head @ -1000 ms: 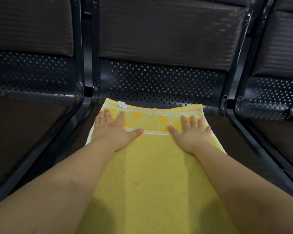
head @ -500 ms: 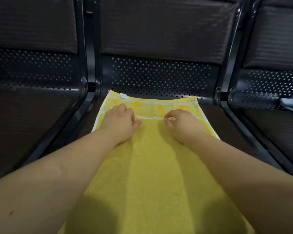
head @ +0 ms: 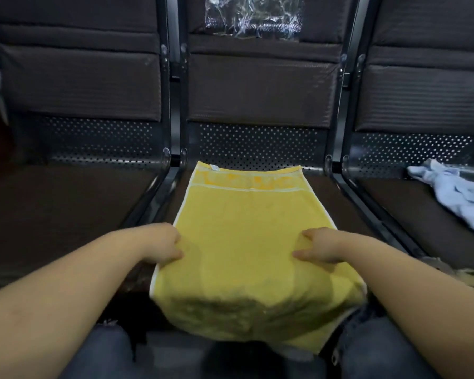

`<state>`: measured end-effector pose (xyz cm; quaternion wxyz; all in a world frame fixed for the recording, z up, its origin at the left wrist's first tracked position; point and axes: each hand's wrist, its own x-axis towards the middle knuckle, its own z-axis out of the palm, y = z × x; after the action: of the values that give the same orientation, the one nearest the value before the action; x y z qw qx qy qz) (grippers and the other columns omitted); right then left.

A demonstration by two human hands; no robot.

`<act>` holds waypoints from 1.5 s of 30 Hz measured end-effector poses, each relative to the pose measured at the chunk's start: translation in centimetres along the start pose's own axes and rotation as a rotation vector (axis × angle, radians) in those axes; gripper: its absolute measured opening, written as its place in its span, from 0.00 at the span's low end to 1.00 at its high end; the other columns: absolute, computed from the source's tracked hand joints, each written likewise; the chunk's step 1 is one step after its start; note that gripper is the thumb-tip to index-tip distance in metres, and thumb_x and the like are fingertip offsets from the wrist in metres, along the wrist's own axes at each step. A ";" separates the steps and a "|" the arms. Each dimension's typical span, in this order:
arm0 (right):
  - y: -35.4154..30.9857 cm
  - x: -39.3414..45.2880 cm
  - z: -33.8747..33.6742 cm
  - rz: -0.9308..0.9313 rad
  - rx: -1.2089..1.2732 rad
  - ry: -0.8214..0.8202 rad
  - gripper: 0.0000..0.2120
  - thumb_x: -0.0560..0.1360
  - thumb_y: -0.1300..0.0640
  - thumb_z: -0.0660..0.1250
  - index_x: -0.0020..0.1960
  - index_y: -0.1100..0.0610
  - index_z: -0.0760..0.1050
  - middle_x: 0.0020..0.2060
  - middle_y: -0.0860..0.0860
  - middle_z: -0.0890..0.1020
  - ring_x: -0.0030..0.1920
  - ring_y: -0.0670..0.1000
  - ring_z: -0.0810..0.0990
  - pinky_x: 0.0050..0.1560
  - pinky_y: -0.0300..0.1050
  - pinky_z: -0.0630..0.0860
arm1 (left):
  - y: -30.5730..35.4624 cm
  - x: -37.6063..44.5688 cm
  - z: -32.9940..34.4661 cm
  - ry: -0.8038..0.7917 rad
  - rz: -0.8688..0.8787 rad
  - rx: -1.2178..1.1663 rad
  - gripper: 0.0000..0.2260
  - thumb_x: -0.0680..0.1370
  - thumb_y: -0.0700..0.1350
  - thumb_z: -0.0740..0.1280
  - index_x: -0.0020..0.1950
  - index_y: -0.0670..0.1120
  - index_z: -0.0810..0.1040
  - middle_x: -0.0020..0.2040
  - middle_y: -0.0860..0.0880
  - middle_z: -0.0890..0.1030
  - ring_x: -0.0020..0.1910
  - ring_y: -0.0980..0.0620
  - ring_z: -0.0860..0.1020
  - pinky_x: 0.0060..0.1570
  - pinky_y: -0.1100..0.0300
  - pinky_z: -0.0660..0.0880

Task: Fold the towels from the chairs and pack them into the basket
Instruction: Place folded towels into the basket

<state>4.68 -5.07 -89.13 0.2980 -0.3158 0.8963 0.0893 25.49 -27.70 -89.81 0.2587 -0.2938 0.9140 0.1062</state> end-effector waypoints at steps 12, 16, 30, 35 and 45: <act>3.7 -3.2 -0.3 0.295 0.275 0.051 0.24 0.77 0.50 0.66 0.65 0.66 0.69 0.60 0.60 0.76 0.58 0.58 0.77 0.59 0.48 0.74 | 0.2 -0.8 2.4 0.198 -0.373 -0.462 0.12 0.75 0.49 0.70 0.51 0.41 0.81 0.47 0.45 0.82 0.45 0.46 0.79 0.44 0.57 0.75; 4.3 -3.2 -0.3 0.277 0.690 0.125 0.20 0.76 0.55 0.68 0.61 0.67 0.71 0.53 0.59 0.77 0.52 0.58 0.77 0.54 0.52 0.75 | 0.6 -1.1 1.7 0.317 -0.254 -0.669 0.14 0.79 0.43 0.63 0.35 0.40 0.74 0.34 0.44 0.74 0.35 0.48 0.73 0.39 0.57 0.67; 6.4 -4.4 -1.2 -0.146 0.567 0.126 0.18 0.69 0.59 0.75 0.58 0.50 0.79 0.56 0.48 0.76 0.60 0.50 0.74 0.64 0.44 0.68 | -3.7 -4.5 1.4 0.376 -0.040 -0.809 0.14 0.71 0.43 0.75 0.55 0.54 0.82 0.52 0.52 0.79 0.56 0.51 0.76 0.59 0.57 0.71; 5.7 -5.1 -1.6 -0.123 0.415 0.261 0.06 0.72 0.55 0.73 0.48 0.54 0.80 0.44 0.48 0.80 0.49 0.50 0.78 0.45 0.42 0.71 | -3.4 -5.2 1.1 0.418 -0.053 -0.418 0.06 0.75 0.49 0.71 0.50 0.54 0.80 0.52 0.52 0.80 0.52 0.52 0.76 0.52 0.56 0.73; 6.9 -6.9 -2.3 -0.262 0.848 0.201 0.10 0.78 0.49 0.61 0.52 0.51 0.79 0.50 0.48 0.83 0.53 0.49 0.80 0.60 0.49 0.72 | -5.8 -7.1 -0.7 0.436 0.214 -1.005 0.31 0.60 0.71 0.71 0.44 0.44 0.77 0.37 0.51 0.81 0.39 0.55 0.78 0.43 0.57 0.70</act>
<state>3.64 3.06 -83.36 0.3212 -0.2838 0.8307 -0.3553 33.51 -29.20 -85.66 -0.1204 -0.3015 0.8080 0.4916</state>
